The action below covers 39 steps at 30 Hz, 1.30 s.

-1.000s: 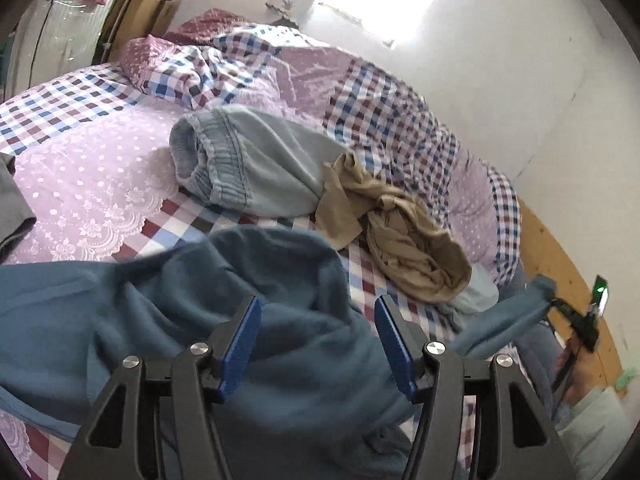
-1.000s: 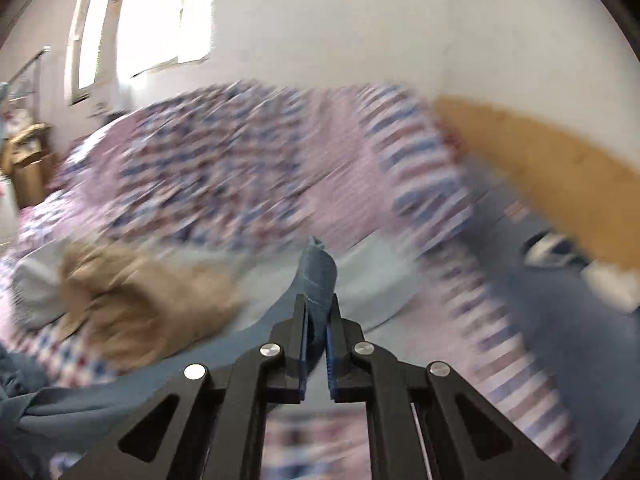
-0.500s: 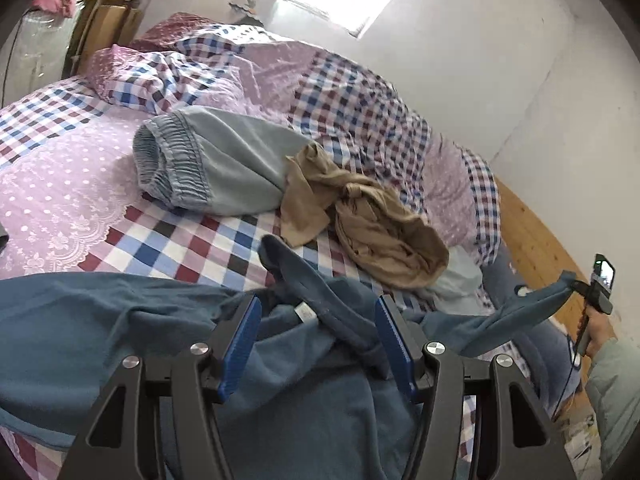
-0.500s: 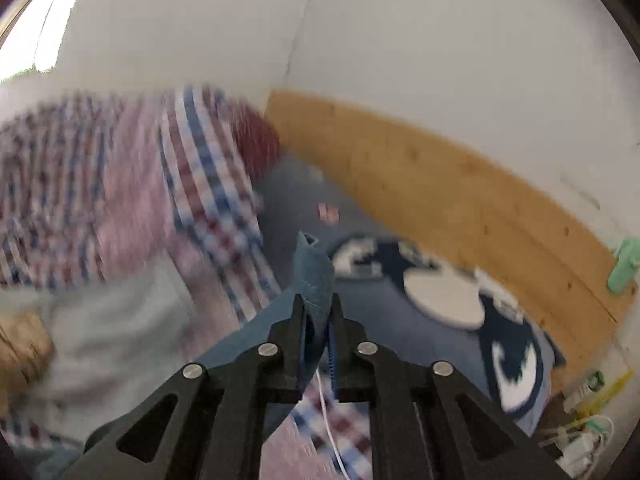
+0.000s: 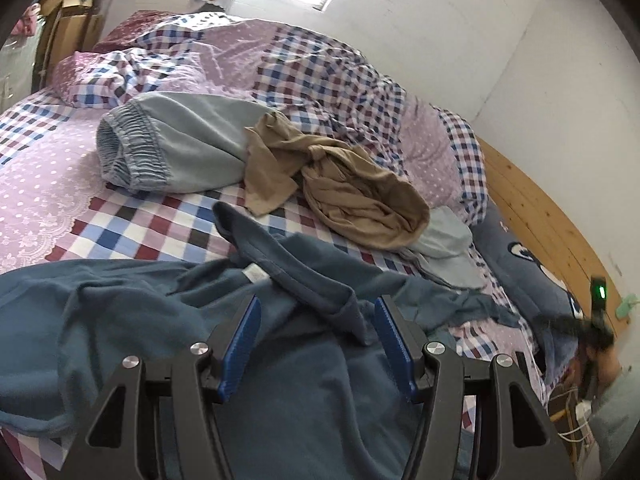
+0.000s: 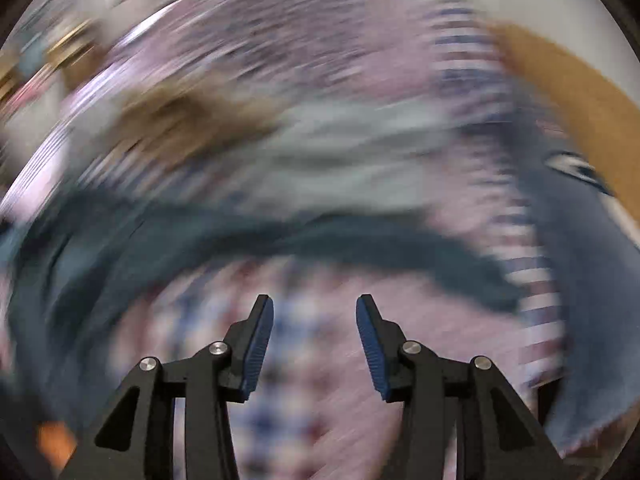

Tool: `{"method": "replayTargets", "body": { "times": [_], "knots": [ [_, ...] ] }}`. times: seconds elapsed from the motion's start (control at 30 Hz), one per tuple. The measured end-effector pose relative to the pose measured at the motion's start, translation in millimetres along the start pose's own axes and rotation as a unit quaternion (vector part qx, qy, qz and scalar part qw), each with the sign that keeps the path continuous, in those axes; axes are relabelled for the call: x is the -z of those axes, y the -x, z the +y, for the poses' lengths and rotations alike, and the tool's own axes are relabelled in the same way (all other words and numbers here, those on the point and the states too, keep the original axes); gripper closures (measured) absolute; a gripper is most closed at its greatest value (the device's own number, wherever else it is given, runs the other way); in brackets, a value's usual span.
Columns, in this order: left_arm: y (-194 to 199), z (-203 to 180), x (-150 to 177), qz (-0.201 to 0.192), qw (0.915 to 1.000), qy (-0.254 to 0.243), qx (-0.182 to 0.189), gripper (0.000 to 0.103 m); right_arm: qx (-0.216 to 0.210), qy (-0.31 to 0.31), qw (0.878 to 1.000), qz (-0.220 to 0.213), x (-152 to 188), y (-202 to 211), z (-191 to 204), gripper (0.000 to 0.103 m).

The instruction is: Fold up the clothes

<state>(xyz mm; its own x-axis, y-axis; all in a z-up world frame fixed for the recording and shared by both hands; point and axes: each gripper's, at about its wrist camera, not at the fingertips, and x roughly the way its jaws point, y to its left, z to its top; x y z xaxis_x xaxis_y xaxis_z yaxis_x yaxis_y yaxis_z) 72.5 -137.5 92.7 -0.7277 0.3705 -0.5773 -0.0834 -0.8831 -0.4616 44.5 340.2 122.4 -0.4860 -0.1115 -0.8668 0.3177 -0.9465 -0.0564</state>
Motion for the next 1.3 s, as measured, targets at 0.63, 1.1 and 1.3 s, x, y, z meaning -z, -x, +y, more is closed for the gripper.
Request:
{"method": "replayTargets", "body": {
  "times": [0.63, 1.1, 1.3],
  "knots": [
    [-22, -27, 17, 0.030, 0.9978, 0.018, 0.056, 0.040, -0.021, 0.083, 0.989, 0.119, 122, -22, 126, 0.100],
    [-16, -8, 2, 0.011, 0.9924, 0.078, 0.094, 0.040, 0.054, -0.056, 0.982, 0.173, 185, 49, 65, 0.100],
    [-12, 12, -3, -0.001, 0.9903, 0.110, 0.085, 0.040, 0.062, -0.060, 0.978, 0.191, 182, 51, 70, 0.098]
  ]
}}
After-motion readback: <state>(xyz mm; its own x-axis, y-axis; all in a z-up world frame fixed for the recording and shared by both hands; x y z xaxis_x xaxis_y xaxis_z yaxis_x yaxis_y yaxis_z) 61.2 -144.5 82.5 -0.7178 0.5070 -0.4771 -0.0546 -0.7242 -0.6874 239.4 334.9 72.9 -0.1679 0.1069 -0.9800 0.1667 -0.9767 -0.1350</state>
